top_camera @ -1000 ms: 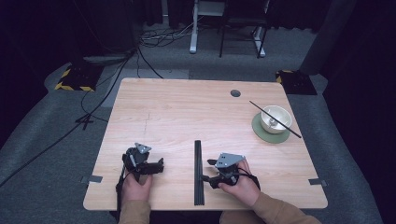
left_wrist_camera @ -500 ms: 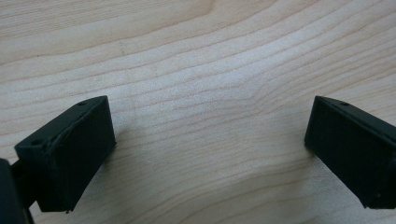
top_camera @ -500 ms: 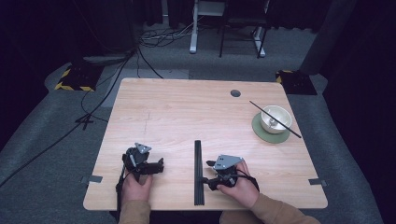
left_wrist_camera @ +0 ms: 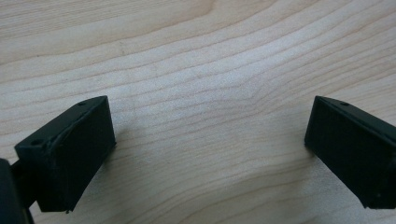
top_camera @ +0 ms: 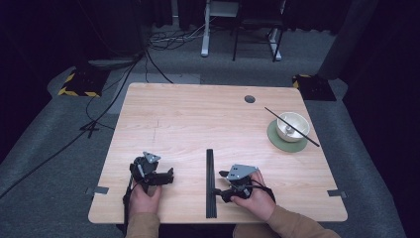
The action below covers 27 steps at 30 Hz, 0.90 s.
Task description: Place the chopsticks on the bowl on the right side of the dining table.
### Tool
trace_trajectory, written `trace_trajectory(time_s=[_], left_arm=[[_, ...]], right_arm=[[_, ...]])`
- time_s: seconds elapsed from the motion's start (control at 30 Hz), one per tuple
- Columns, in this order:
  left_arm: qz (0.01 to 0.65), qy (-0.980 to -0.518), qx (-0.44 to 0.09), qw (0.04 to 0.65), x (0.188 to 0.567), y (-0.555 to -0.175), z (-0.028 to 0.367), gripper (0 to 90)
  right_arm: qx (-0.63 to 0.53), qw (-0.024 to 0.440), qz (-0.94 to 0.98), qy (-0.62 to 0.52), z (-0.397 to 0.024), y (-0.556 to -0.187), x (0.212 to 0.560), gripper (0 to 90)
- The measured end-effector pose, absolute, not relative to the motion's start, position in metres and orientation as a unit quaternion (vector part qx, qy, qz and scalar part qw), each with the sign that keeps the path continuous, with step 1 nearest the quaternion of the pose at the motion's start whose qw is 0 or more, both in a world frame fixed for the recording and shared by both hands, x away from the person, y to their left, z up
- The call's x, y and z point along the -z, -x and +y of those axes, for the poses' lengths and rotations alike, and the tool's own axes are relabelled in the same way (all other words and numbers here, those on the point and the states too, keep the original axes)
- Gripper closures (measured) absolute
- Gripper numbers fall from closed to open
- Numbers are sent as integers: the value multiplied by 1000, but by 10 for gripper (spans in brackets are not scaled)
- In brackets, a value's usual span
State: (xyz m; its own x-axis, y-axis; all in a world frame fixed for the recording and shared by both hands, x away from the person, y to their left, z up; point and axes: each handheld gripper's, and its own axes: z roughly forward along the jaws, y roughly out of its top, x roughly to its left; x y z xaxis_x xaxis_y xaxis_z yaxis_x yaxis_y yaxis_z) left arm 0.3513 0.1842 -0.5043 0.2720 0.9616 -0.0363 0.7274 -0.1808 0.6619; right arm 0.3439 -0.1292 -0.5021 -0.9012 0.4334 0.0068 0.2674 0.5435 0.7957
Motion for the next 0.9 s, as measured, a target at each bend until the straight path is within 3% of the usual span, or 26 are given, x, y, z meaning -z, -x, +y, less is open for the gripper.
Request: trace_trajectory(time_s=[0.9], left_arm=[[569, -742, -200, 293, 504, -351, 184, 19]], right_arm=[[-422, 98, 877, -206, -128, -342, 503, 326]])
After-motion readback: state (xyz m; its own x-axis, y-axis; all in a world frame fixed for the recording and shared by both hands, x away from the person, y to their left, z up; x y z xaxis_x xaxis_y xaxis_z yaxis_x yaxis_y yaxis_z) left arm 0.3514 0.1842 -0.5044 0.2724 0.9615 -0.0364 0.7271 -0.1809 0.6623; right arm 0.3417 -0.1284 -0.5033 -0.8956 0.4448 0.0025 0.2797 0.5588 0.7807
